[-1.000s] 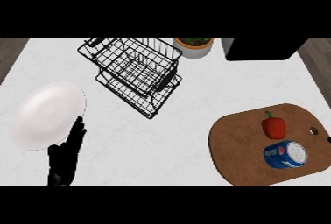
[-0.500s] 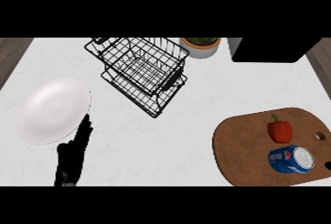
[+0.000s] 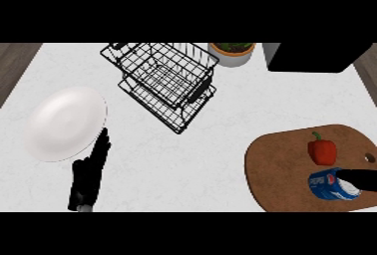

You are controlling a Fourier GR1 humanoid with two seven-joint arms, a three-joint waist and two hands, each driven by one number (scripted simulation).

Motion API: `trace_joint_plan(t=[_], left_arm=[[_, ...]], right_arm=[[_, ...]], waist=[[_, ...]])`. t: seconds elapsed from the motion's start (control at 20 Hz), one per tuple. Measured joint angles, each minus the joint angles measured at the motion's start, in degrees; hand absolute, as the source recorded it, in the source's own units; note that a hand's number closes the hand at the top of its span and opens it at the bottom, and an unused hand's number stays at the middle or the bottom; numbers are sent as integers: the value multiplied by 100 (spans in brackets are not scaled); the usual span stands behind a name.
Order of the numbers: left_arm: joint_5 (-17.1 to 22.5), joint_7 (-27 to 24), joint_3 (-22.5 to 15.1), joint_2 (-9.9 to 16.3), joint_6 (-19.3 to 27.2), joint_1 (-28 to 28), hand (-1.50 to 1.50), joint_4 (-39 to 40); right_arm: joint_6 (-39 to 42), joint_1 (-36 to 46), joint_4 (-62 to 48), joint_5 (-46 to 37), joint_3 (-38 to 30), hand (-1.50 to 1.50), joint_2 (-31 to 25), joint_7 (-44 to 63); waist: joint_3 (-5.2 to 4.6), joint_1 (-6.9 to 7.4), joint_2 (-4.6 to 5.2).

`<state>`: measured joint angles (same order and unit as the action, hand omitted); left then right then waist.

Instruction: Pick the bell pepper from the cutting board and place it in the tiered basket

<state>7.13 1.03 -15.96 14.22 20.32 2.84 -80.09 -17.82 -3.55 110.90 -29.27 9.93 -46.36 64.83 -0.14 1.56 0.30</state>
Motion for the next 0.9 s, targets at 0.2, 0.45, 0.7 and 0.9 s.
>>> trace_joint_plan(t=[0.2,0.45,0.7,0.9], left_arm=[[-36,-6,46,-46,9,-83,0,96],[-13,-32,110,-32,-96,-138,0,193],[-28,-133,166,-91,-117,-86,0,270],[-59,-90,245,-86,-117,-103,0,257]], right_arm=[[372,432,-389,-295,314,-150,230,252],[792,888,-900,-370,529,-150,537,430],[1073,1376,-1445,-474,582,-150,980,409],[1251,1477,-1717,-524,518,-150,1245,305]], waist=[[2,-15,-2],[2,-19,-2],[7,-48,-13],[10,-91,-22]])
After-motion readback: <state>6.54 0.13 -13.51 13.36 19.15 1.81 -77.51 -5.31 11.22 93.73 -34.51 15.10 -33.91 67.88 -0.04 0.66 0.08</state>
